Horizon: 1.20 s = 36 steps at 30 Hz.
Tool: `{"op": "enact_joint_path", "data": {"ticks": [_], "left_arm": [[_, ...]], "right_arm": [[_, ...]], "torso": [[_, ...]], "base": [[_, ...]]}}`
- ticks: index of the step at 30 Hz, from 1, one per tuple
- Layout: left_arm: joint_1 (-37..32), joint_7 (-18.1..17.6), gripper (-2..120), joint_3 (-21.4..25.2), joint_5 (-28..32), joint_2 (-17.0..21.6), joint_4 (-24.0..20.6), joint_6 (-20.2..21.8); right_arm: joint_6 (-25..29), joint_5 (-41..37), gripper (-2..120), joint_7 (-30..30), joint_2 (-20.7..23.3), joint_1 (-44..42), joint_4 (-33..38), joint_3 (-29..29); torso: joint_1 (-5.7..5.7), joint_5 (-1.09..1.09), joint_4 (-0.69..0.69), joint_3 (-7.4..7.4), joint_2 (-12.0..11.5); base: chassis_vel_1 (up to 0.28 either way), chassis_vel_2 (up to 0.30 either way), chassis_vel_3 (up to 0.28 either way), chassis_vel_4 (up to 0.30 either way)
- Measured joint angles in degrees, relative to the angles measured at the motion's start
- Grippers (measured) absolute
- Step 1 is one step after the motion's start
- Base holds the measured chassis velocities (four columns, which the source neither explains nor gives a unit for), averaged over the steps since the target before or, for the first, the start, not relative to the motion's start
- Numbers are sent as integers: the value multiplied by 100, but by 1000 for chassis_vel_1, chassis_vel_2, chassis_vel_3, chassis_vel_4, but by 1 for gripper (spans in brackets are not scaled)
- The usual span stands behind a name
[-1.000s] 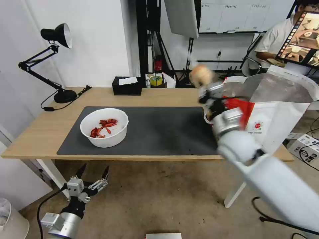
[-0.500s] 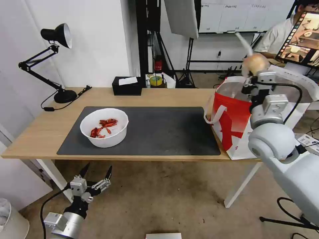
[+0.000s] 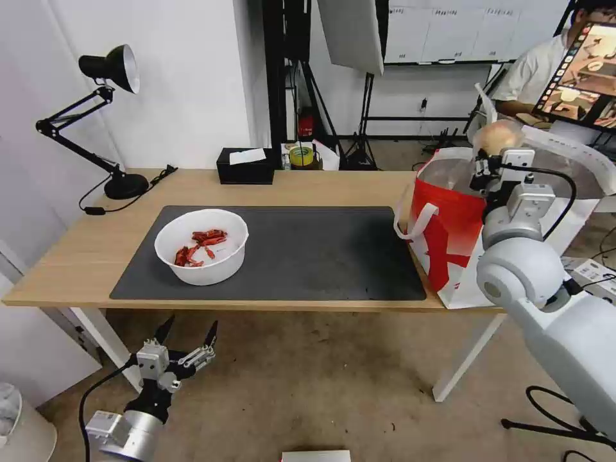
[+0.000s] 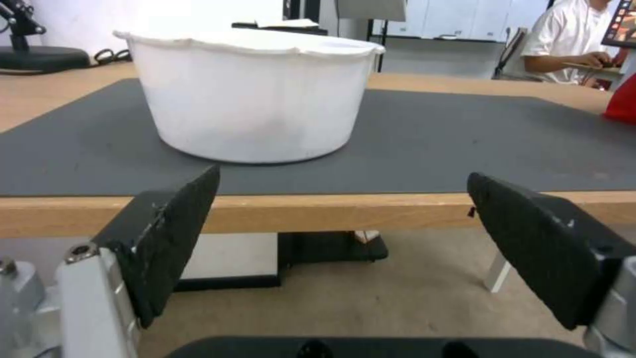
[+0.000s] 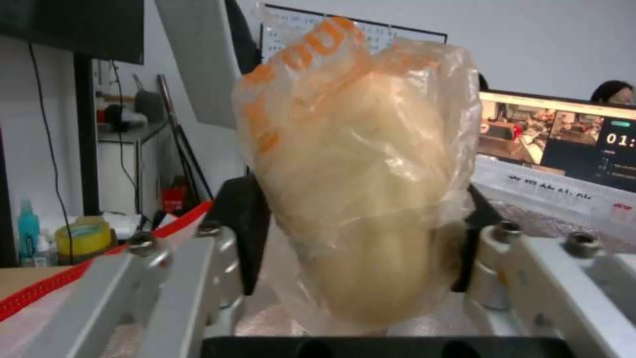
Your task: Pick up the trash from the table and place it into the takeout bag.
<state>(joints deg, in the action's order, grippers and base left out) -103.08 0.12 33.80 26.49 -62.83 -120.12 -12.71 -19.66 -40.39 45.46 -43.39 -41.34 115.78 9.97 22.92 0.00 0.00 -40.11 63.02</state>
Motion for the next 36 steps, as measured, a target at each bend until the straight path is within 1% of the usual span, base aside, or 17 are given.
{"op": "enact_joint_path", "data": {"ticks": [3, 4, 5, 7, 8, 9, 12, 17, 21, 23, 25, 27, 28, 31, 32, 35, 36], "left_arm": [[3, 0, 100, 2, 1, 4, 6, 0], [17, 0, 100, 3, 9, 23, 22, 0], [17, 0, 100, 3, 9, 23, 22, 0], [36, 0, 100, -8, 19, 48, 26, 0], [46, 0, 100, -13, 22, 55, 26, 1], [46, 0, 100, -13, 22, 55, 26, 1], [65, 0, 100, -24, 34, 68, 28, 4], [64, 0, 100, -23, 40, 75, 29, 5], [62, 0, 100, -16, 44, 77, 28, 5], [62, 1, 100, -16, 45, 77, 27, 5], [62, 0, 100, -17, 45, 76, 27, 6], [63, 0, 100, -21, 45, 62, 26, 6], [63, 0, 100, -21, 45, 62, 26, 6], [60, 0, 100, -15, 45, 50, 23, 6], [60, 0, 100, -15, 45, 50, 23, 6], [49, 2, 100, 2, 45, 52, 16, 5], [49, 2, 100, 2, 45, 52, 16, 5]], "right_arm": [[0, 2, 59, -3, -2, 8, -8, -2], [0, 5, 69, -10, -3, 62, -34, -13], [0, 5, 69, -10, -3, 62, -34, -13], [-5, 5, 82, -17, 9, 108, -37, -30], [-8, 4, 86, -21, 14, 114, -37, -33], [-8, 4, 86, -21, 14, 114, -37, -33], [-14, 3, 98, -35, 20, 105, -34, -37], [-16, -2, 100, -61, 21, 57, -4, -37], [160, -60, 100, -286, 25, 24, 76, -24], [375, -125, 100, -674, 43, -39, 210, -16], [445, -156, 100, -835, 54, -91, 283, -16], [574, -269, 100, -1255, 79, -285, 488, -16], [574, -269, 100, -1255, 79, -285, 488, -16], [687, -461, 100, -1826, 116, -692, 776, 10], [687, -461, 100, -1826, 116, -692, 776, 10], [840, -530, 100, -2643, 176, -1248, 1035, 166], [840, -530, 100, -2643, 176, -1248, 1035, 166]], "torso": [[0, 0, 0, 0, 0], [0, 0, 0, 0, 0], [0, 0, 0, 0, 0], [0, 0, 0, 0, 0], [0, -1, 0, 0, 0], [0, -1, 0, 0, 0], [0, 0, 0, 0, 0], [0, 0, 0, 0, 0], [0, 0, 0, 0, 0], [0, -1, 0, 0, 0], [0, -1, 0, 0, 0], [0, -1, 0, 0, 0], [0, -1, 0, 0, 0], [0, -1, 0, 0, 0], [0, -1, 0, 0, 0], [0, -1, 0, 1, 0], [0, -1, 0, 1, 0]], "base": [[0, 0, 0, 0], [0, 0, 0, 0], [0, 0, 0, 0], [0, 0, 0, 0], [0, 0, 0, 0], [0, 0, 0, 0], [0, 0, 0, 0], [0, 0, 0, 0], [0, 0, 0, 0], [0, 0, 0, 0], [0, 0, 0, 0], [0, 0, 0, 0], [0, 0, 0, 0], [0, 0, 0, 0], [0, 0, 0, 0], [0, 0, 0, 0], [0, 0, 0, 0]]}}
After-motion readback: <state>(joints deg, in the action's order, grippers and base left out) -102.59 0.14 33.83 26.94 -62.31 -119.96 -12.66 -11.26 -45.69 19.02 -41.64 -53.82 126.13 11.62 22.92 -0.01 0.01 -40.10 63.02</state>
